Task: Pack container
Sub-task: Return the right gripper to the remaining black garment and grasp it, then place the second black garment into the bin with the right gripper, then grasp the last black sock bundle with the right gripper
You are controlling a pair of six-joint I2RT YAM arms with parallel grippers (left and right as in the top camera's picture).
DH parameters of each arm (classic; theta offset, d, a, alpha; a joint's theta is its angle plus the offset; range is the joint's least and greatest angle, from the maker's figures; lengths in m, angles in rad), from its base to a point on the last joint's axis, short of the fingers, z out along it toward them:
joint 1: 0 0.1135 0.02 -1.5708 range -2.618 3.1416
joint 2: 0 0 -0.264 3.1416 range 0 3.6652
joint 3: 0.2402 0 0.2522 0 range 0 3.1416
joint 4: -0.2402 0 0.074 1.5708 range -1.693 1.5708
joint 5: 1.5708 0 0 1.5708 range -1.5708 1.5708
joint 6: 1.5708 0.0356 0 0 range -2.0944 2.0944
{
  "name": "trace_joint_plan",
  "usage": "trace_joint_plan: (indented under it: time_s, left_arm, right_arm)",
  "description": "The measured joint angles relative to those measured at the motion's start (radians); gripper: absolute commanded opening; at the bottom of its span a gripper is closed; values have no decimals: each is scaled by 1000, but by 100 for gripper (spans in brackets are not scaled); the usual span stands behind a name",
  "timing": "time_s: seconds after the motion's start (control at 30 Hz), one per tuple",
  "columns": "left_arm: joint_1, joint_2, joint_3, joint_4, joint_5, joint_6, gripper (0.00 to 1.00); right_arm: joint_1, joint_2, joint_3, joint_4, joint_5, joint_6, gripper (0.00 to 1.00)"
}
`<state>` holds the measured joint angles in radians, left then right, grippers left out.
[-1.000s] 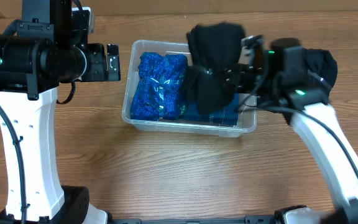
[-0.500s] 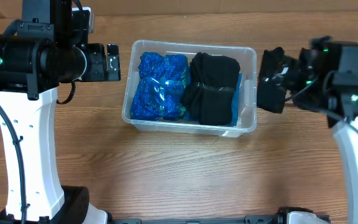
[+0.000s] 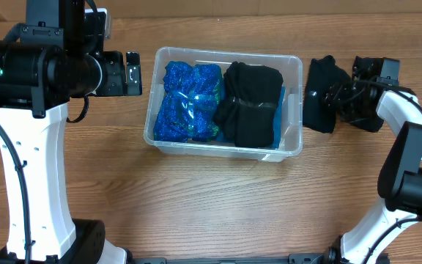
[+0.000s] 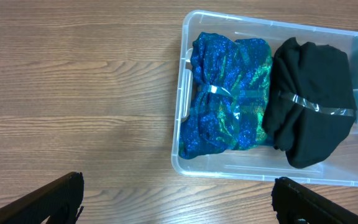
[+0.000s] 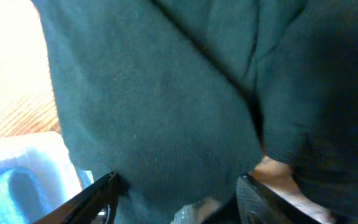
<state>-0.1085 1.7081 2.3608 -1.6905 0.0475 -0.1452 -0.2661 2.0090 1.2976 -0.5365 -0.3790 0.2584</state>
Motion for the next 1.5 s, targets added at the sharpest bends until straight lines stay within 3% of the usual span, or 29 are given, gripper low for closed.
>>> trace_joint_plan:
  time_s: [0.07,0.17,0.3,0.47,0.5,0.6,0.7,0.77,0.8,0.83,0.87,0.93,1.0,1.13,1.23,1.3,1.5]
  left_arm:
    - [0,0,0,0,0,0,100]
    - [0,0,0,0,0,0,100]
    - [0,0,0,0,0,0,100]
    - [0,0,0,0,0,0,100]
    - [0,0,0,0,0,0,100]
    - [0,0,0,0,0,0,100]
    - [0,0,0,0,0,0,100]
    - [0,0,0,0,0,0,100]
    - [0,0,0,-1,0,0,100]
    - [0,0,0,-1,0,0,100]
    - [0,0,0,0,0,0,100]
    - [0,0,0,0,0,0,100]
    - [0,0,0,0,0,0,100]
    - [0,0,0,0,0,0,100]
    - [0,0,-1,0,0,0,100]
    - [0,0,-1,0,0,0,100]
    - [0,0,-1,0,0,0,100]
  right_arm:
    - [21,12,0,13,-4,6,25]
    - [47,12,0,0,-11,8,4]
    - [48,-42,1,-101,-9,8,4]
    - [70,-488,10,-170,-38,7,4]
    - [100,-620,24,-174,-55,7,4]
    - [251,-779,32,-159,-76,16,4]
    - [431,-752,32,-71,-79,30,4]
    - [571,-623,32,40,-86,42,4]
    - [619,-542,31,80,-86,48,10]
    - [655,-452,31,129,-84,53,42]
    - [671,-387,31,130,-80,58,50]
    - [685,-239,29,38,-47,55,54]
    - [674,-200,26,-38,-32,52,60]
    - [600,-342,35,-145,-16,51,83]
    - [408,-584,79,-192,38,50,88]
    - [253,-645,96,-250,89,51,88]
    - [-140,-416,88,-256,282,32,88]
